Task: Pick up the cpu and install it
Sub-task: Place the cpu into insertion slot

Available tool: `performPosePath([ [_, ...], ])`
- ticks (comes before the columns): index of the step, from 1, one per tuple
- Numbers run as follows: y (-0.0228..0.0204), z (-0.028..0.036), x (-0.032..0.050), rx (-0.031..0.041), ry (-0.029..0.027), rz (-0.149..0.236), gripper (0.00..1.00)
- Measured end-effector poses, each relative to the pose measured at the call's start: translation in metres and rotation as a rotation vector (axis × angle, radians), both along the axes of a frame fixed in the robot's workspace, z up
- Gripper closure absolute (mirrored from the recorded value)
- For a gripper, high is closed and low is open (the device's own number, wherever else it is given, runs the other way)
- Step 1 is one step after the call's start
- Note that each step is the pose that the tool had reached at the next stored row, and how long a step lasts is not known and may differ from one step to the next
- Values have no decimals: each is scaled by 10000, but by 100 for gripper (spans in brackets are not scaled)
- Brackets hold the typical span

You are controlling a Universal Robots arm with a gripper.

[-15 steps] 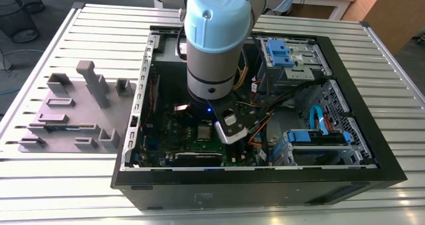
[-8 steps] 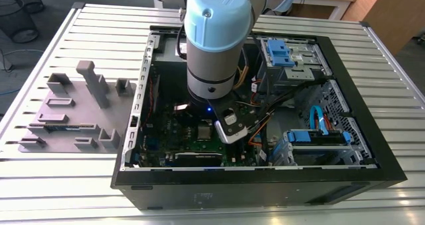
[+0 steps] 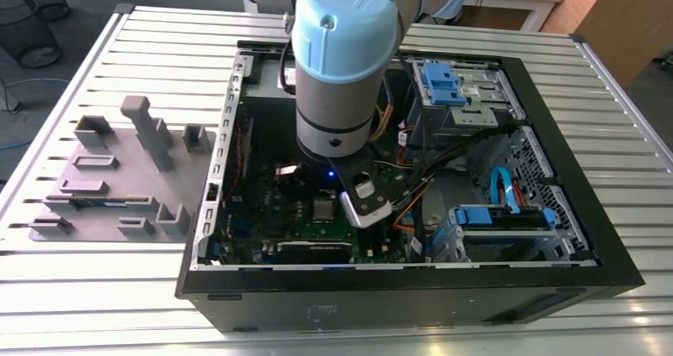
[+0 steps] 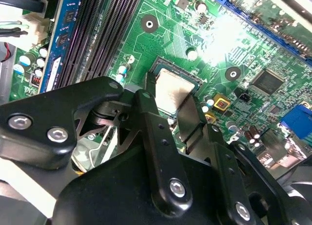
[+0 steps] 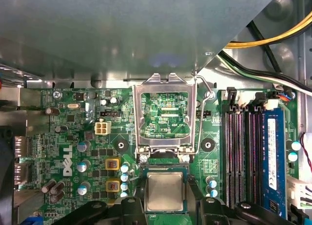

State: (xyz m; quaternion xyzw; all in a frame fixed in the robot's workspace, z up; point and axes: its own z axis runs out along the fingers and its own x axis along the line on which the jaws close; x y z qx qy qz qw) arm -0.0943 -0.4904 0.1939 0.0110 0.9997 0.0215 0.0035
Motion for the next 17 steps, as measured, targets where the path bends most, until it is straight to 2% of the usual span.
performPosePath([
  [17, -2, -27, 29, 2, 10, -2, 55],
])
